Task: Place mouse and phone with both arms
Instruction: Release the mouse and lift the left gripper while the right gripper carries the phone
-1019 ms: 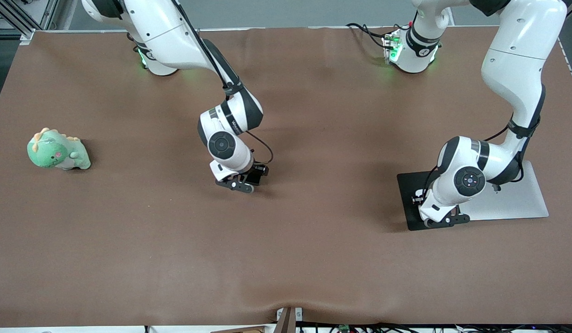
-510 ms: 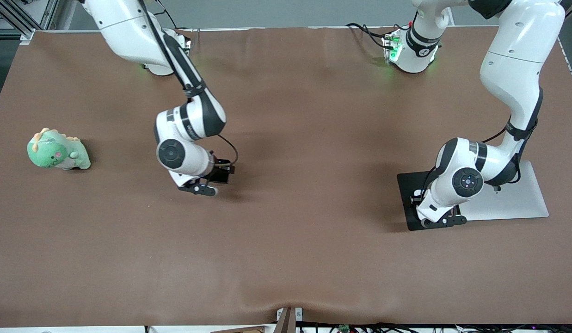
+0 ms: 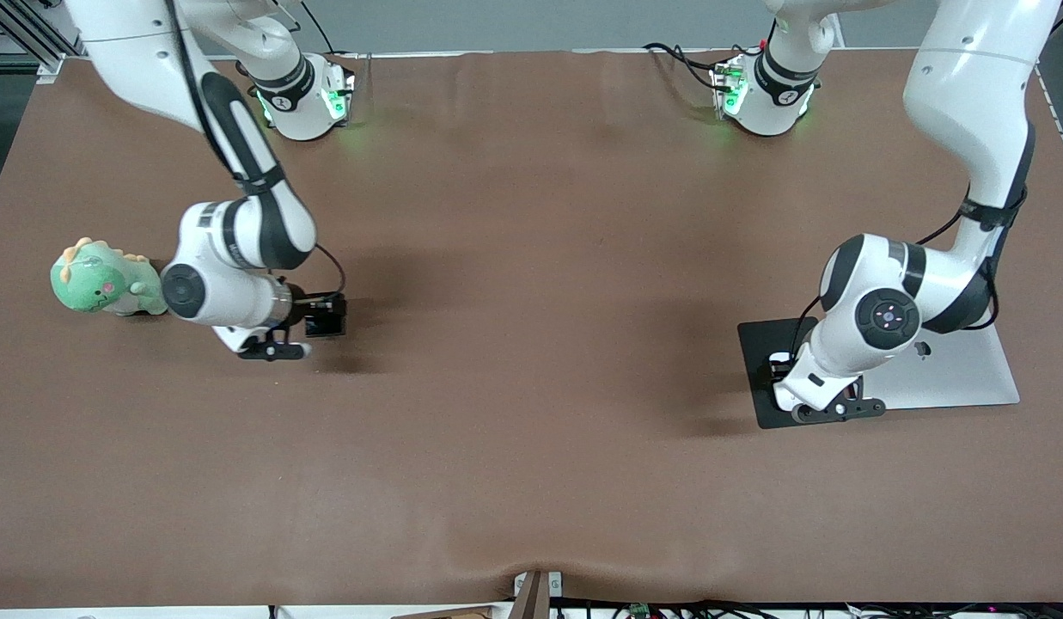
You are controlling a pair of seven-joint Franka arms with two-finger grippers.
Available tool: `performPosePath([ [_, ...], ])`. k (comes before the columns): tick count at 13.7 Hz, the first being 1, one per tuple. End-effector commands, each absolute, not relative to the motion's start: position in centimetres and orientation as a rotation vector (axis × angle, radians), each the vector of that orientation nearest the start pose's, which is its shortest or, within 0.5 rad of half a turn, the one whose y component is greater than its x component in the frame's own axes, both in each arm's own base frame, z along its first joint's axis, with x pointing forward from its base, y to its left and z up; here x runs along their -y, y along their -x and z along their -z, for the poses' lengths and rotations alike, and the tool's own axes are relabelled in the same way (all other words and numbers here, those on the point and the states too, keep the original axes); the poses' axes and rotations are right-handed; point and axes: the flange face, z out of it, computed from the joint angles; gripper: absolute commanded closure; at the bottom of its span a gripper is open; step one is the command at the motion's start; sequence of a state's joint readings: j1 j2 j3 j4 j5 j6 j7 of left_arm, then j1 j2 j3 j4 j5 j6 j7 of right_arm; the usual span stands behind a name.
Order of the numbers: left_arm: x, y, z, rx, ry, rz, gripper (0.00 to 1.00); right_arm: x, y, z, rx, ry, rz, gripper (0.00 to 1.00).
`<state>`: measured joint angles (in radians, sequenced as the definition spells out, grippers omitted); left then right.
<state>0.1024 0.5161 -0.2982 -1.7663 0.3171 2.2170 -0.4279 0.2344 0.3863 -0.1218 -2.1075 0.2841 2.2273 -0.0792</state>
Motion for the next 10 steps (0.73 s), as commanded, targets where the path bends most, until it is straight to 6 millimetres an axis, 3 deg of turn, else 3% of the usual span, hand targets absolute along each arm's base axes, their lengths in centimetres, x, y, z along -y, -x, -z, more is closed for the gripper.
performPosePath([
  [1,10.8,-64.3,-33.2,0.134,3.047,-0.005,0.0,-1.9,-53.1,-21.1,0.098,2.956,-0.319,1.0],
  [5,11.8,-64.3,-40.5,0.168,3.057,-0.048,0.0,3.7,-51.8,-20.0,0.135,2.954,-0.309,1.0],
  [7,11.8,-64.0,-45.2,0.213,3.076,-0.031,0.0,7.1,-51.1,-19.8,0.152,2.968,-0.319,1.0],
  [10,11.9,-61.9,-50.1,0.201,3.057,-0.022,0.0,10.0,-50.1,-19.2,0.117,2.985,-0.34,1.0],
])
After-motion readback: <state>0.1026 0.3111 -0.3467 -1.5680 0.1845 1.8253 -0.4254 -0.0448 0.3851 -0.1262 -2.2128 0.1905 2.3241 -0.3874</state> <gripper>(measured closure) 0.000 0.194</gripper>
